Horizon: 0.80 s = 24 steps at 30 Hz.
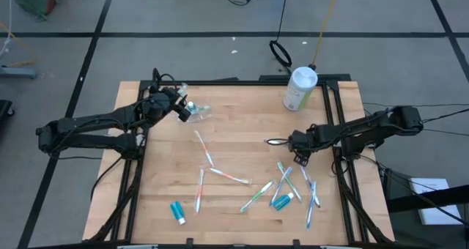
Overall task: Pick & Place toothbrushing station
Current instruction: Put the purple toothbrush into the transparent organizer
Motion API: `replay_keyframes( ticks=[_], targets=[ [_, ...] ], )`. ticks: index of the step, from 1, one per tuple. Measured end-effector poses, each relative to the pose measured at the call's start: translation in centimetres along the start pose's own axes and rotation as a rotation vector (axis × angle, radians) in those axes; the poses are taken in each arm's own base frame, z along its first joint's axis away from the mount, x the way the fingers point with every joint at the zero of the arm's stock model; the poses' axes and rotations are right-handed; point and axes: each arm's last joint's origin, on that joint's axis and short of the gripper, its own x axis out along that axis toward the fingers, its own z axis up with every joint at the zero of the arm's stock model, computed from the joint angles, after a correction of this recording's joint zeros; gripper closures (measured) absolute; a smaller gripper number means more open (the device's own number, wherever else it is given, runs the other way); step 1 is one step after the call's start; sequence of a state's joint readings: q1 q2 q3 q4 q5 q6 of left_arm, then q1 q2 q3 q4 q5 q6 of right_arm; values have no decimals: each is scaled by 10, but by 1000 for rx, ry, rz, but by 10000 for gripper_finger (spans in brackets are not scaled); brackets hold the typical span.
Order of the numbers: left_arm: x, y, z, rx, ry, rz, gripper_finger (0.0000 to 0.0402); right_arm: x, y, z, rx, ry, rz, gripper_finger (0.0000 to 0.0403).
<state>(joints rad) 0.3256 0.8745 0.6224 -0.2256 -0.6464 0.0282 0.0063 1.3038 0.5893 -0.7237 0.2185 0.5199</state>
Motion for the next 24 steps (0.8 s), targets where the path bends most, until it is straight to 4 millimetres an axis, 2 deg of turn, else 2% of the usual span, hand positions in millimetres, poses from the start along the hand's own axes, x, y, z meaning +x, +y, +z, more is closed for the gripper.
replay_keyframes(
  ticks=[4, 7, 10, 14, 18, 21, 24],
  targets=[
    [0, 0, 0, 0, 0, 0, 213, -1, 3, 4, -16, -22, 37, 343],
    [0, 0, 0, 1, 0, 0, 213, -8, 6, 17, -36, -119, 13, 383],
    [0, 0, 0, -2, -3, 0, 213, -22, 7, 34, -79, -266, -67, 391],
    [0, 0, 2, 6, -21, 2, 213, -39, 16, 60, -288, -478, -101, 379],
    [0, 0, 5, 27, -46, 4, 213, -58, 27, 89, -570, -724, -182, 386],
    [0, 0, 6, 32, -57, 4, 213, -73, 38, 115, -790, -875, -311, 392],
    [0, 0, 6, 33, -56, 5, 213, -81, 48, 142, -1037, -911, -490, 389]
  ],
)
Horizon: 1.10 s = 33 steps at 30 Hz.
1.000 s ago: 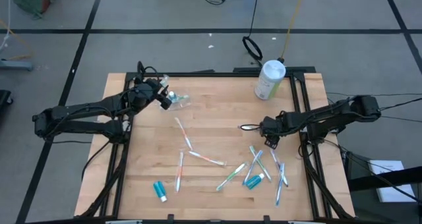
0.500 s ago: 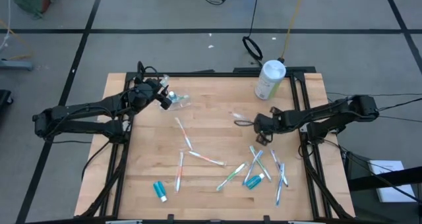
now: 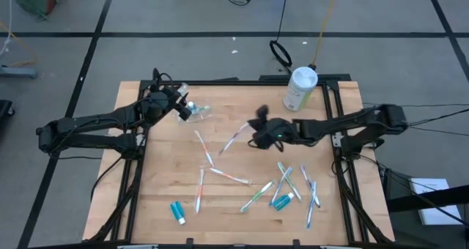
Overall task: Pick & Place toothbrushing station
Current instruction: Put the purple toothbrush into the transparent organizer
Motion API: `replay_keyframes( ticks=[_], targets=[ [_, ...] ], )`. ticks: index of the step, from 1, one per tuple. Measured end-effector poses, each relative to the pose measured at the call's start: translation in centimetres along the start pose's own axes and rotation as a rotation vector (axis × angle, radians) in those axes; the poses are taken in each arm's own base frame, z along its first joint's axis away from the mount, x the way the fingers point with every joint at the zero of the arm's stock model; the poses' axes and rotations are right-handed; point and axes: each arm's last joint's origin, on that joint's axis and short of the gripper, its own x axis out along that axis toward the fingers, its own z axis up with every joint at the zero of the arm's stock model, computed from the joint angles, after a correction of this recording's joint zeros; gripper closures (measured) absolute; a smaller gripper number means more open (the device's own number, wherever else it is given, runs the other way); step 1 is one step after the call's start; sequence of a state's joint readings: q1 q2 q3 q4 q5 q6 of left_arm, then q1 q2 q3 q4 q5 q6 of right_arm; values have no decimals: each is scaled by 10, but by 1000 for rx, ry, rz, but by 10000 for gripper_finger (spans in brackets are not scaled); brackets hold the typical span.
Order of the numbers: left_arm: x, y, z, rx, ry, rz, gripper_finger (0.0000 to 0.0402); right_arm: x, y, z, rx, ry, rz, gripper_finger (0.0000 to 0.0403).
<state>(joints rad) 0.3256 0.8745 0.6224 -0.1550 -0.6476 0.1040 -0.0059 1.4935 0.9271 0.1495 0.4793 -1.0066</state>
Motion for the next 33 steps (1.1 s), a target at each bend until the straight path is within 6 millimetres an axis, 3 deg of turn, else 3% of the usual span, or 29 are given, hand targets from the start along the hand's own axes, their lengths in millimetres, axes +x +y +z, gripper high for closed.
replay_keyframes(
  ticks=[4, 7, 9, 13, 17, 25, 33],
  targets=[
    [0, 0, 0, 0, 1, 1, 213, 38, -21, 14, -354, 165, -71, 386],
    [0, 0, 0, 1, 3, 5, 213, 66, -46, 13, -505, 347, -131, 386],
    [0, 0, -1, 5, 8, 5, 213, 84, -60, 10, -560, 380, -162, 387],
    [0, 0, -3, -7, 23, 4, 213, 105, -81, 0, -744, 411, -260, 387],
    [0, 0, -6, -16, 54, 3, 213, 120, -89, -14, -942, 501, -334, 387],
    [0, -1, -8, -79, 74, 3, 213, 143, -83, -40, -991, 500, -321, 387],
    [-1, -2, -14, -128, 130, -52, 213, 135, -98, -35, -880, 478, -514, 387]
  ],
)
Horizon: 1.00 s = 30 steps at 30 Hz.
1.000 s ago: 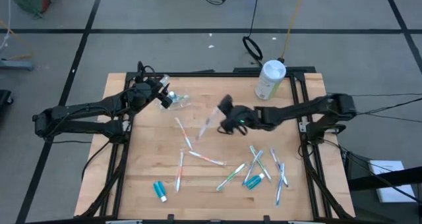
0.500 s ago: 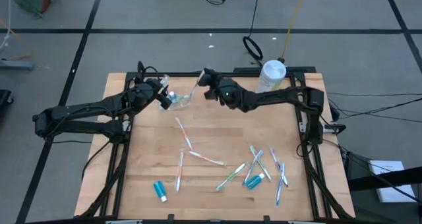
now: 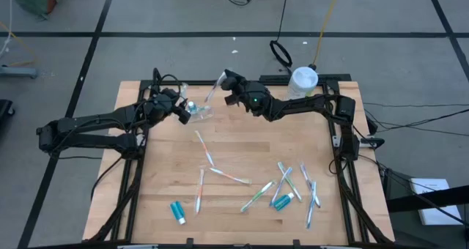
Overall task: Pick & Place toothbrushing station
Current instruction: Put the purple toothbrush into the transparent organizer
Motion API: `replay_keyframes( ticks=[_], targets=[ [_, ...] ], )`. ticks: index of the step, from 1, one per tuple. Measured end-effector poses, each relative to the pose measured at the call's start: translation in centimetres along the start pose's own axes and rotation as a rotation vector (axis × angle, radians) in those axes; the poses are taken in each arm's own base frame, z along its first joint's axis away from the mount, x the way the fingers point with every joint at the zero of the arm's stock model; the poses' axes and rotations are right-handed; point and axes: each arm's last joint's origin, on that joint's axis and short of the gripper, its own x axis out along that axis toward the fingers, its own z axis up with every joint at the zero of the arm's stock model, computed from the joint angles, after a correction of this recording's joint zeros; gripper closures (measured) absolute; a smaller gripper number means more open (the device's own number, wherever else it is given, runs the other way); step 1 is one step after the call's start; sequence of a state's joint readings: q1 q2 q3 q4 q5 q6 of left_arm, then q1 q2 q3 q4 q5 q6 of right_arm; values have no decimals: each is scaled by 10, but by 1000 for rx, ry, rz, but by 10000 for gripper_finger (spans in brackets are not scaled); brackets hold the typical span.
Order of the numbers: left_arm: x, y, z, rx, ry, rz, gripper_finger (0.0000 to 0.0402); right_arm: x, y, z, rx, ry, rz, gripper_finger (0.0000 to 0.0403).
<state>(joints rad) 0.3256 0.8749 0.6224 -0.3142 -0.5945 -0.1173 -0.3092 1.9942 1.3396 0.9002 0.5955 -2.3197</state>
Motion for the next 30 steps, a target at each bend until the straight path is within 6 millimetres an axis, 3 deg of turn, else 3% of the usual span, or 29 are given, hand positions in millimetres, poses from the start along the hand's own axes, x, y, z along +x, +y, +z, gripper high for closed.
replay_keyframes(
  ticks=[9, 19, 25, 30],
  targets=[
    [0, 0, -1, -22, 6, -2, 213, -1, 14, 15, -104, -201, 64, 387],
    [0, -1, -2, -36, 28, -53, 213, -11, 4, 26, -86, -285, 8, 385],
    [0, -1, -4, -37, 38, -52, 213, -20, -3, 38, -107, -429, -90, 369],
    [0, -1, -5, -29, 51, -50, 213, -26, -9, 44, -91, -446, -102, 347]
  ],
)
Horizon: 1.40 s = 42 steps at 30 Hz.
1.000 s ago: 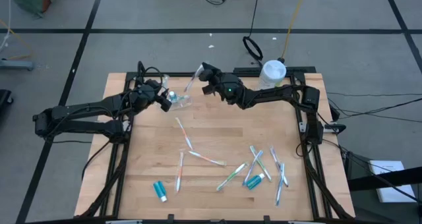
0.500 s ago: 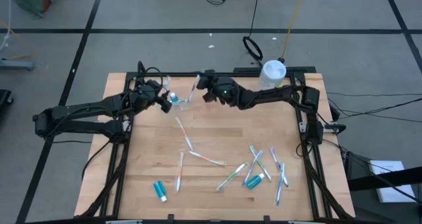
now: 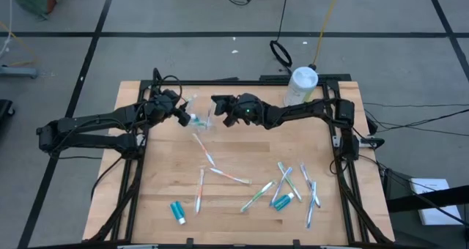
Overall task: Pick & Place toothbrushing station
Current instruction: Put the purple toothbrush into the transparent organizer, then put the blue mouthwash into the transparent organizer
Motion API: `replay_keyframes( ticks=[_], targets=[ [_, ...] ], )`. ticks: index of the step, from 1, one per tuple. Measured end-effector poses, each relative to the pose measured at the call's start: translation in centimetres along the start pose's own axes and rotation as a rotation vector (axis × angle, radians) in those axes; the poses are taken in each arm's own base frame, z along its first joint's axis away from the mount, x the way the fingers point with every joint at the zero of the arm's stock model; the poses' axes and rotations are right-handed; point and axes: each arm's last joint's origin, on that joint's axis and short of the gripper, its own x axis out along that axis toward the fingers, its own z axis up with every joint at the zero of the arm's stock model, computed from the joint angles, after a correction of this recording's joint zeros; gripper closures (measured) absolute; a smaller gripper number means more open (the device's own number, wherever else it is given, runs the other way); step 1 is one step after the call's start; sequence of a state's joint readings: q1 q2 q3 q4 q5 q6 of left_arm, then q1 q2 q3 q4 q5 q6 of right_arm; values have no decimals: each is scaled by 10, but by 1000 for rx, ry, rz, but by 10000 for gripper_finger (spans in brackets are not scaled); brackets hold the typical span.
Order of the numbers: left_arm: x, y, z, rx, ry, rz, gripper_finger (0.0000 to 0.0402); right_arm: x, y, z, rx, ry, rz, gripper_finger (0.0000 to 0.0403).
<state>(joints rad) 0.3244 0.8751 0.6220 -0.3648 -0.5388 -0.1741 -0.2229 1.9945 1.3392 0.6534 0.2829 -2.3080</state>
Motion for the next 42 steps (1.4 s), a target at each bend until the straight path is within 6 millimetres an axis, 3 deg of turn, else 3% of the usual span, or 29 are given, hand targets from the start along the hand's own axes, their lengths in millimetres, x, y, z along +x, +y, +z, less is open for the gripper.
replay_keyframes(
  ticks=[7, 15, 19, 23, 30, 35, 42],
  targets=[
    [0, 0, -1, -2, 5, 1, 213, -3, -7, 8, 47, -19, -16, 308],
    [0, 0, -1, -9, 5, 1, 213, -13, -24, 31, 414, -78, -14, 262],
    [0, 0, -1, -16, 6, 1, 213, -17, -29, 36, 608, 61, 54, 247],
    [0, -2, -1, -15, 18, -58, 213, -22, -26, 38, 690, 291, 171, 241],
    [0, -3, -2, -14, 31, -117, 213, -25, -10, 36, 771, 547, 313, 251],
    [0, -3, -4, -20, 56, -113, 213, -33, -7, 28, 847, 579, 314, 258],
    [-1, -5, -4, 13, 58, -170, 213, -65, 3, 0, 1094, 580, 244, 259]
  ],
)
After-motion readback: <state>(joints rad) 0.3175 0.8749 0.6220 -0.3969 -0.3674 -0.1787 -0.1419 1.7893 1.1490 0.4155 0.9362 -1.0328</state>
